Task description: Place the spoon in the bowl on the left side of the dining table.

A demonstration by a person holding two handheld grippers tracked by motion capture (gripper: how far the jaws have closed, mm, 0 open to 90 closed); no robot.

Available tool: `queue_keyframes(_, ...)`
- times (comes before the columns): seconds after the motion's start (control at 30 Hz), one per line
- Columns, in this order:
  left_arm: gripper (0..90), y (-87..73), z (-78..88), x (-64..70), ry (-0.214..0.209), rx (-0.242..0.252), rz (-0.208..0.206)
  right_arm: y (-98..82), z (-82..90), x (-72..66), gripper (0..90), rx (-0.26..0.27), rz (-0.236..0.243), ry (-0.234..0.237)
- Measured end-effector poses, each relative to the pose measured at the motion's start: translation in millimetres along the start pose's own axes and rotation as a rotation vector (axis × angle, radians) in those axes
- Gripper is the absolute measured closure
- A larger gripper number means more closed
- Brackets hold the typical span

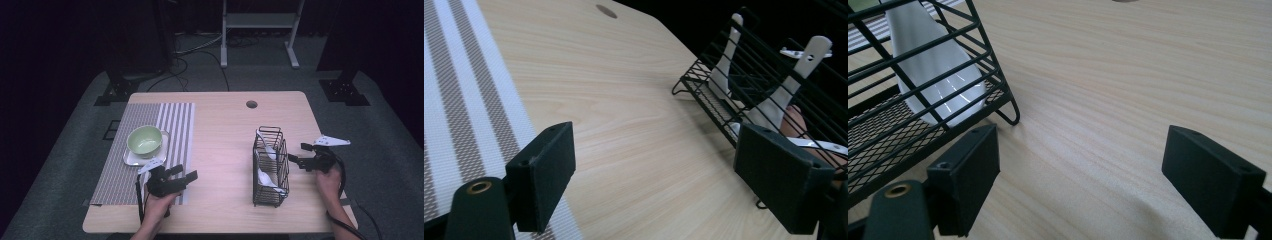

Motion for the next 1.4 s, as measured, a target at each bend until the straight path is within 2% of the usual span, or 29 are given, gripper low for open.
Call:
queue_keyframes(0.17, 16.0, 1.0, 0.8, 8.0, -0.009, 0.002, -0.029, 0.1, -0.1, 0.1, 14.2, 0.001, -0.002, 0.001)
queue_keyframes(0.4, 16.0, 2.8, -0.2, 14.7, -0.03, -0.008, -0.029, -0.1, 0.2, 0.7, 14.2, 0.0, -0.008, -0.005)
queue_keyframes(0.63, 16.0, 5.6, -4.6, 30.7, -0.068, -0.024, -0.054, -0.4, 0.1, 1.1, 14.2, -0.003, -0.006, -0.01)
queue_keyframes(1.4, 15.9, 15.7, -18.5, 67.7, -0.137, -0.031, -0.066, -0.3, -0.1, 0.4, 14.2, -0.005, 0.003, -0.009)
Point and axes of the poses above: each handheld gripper's, and its own axes: z roughly backward along the jaws, y roughly out of its top, x roughly to its right, the point moved 10 cm from there along -z, roughly forward along the jaws, and after that the axes turned 12 degrees about y, right-handed, at the moved point
